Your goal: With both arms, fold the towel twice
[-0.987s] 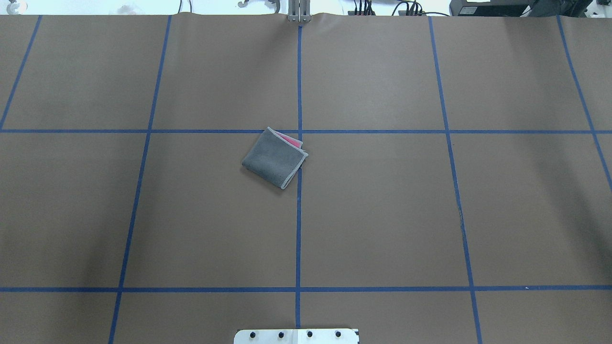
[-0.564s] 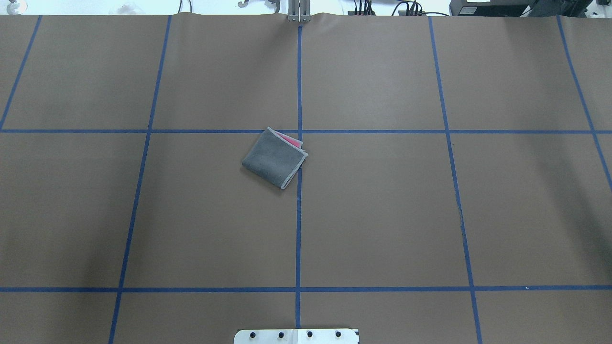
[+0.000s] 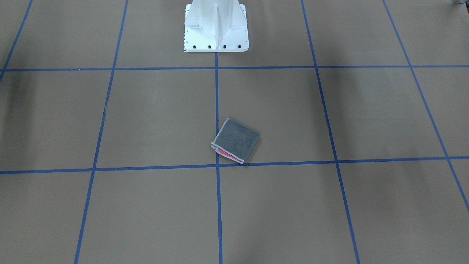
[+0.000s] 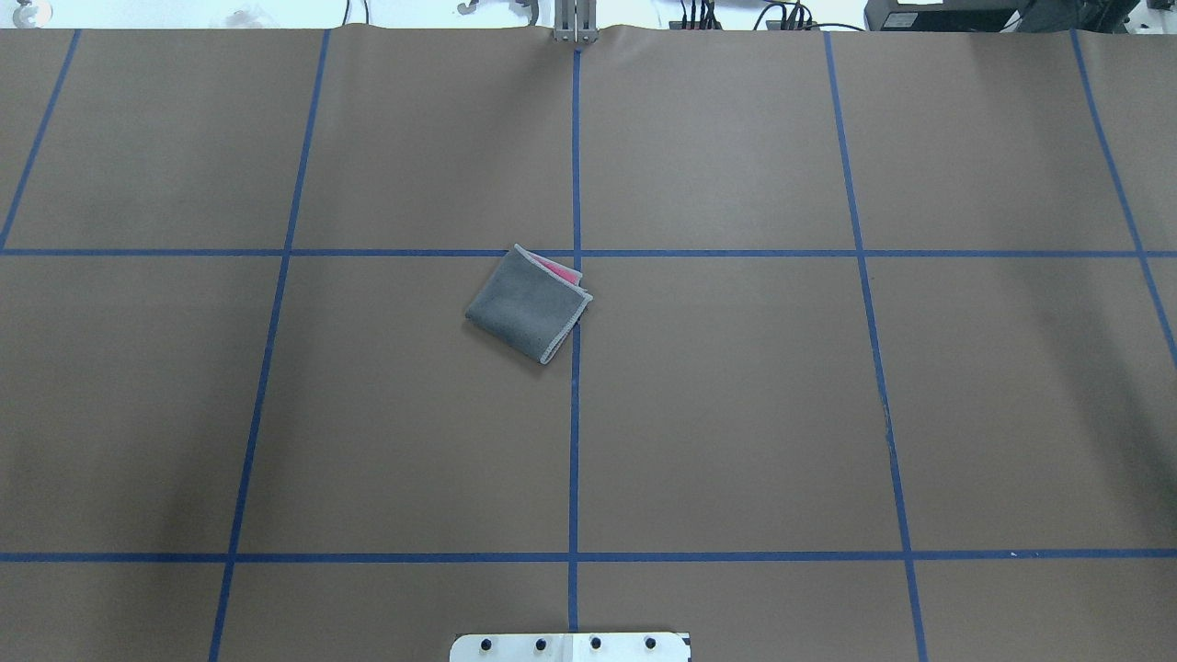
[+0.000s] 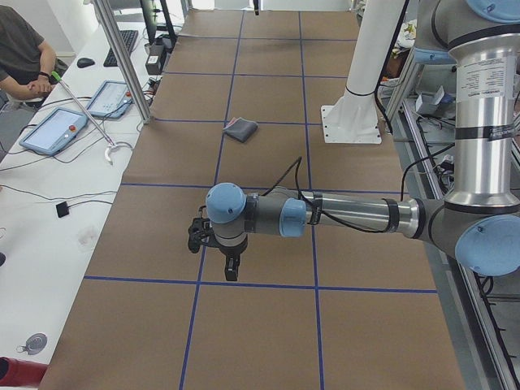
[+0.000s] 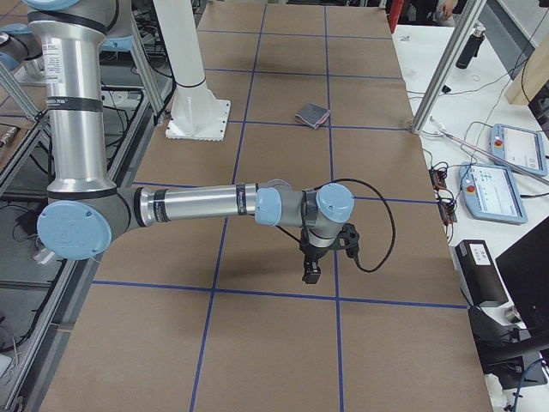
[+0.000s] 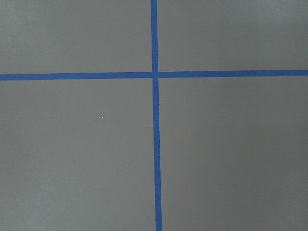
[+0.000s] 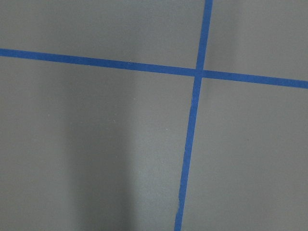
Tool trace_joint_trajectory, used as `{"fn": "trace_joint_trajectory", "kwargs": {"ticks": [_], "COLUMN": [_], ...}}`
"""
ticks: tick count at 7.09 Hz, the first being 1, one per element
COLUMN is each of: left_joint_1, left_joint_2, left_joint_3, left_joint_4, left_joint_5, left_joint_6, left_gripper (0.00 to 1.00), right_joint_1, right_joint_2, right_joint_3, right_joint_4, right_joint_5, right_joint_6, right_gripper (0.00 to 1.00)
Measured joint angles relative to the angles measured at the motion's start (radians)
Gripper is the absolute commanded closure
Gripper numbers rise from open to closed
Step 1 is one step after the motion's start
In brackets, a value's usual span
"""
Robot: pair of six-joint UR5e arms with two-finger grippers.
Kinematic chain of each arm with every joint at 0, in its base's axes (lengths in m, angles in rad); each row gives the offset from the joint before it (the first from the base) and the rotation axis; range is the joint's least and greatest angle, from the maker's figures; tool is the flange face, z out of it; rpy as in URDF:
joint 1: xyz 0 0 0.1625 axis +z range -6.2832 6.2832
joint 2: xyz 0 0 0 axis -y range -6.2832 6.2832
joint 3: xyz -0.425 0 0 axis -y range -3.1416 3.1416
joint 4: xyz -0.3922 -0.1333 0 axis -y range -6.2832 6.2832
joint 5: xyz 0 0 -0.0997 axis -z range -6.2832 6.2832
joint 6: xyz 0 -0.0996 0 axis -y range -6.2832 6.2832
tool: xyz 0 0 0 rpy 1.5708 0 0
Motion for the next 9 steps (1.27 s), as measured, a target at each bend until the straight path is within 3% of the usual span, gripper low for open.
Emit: {"fn": "trace_joint_trajectory", "kwargs": {"ticks": [9], "left_joint_1": [0.0], "left_joint_2": [0.011], "left_joint_3": [0.012], "left_joint_4": [0.001], "left_joint_5": [0.06], "left_joint_6": [0.0], "left_gripper": [0.0], "right_joint_1": [0.0], "right_joint_2": [0.0], "right_joint_3": [0.001], "right_joint_4": [0.0], "right_joint_5": [-0.001], "right_joint_6": [-0.001], "right_gripper": [0.0]}}
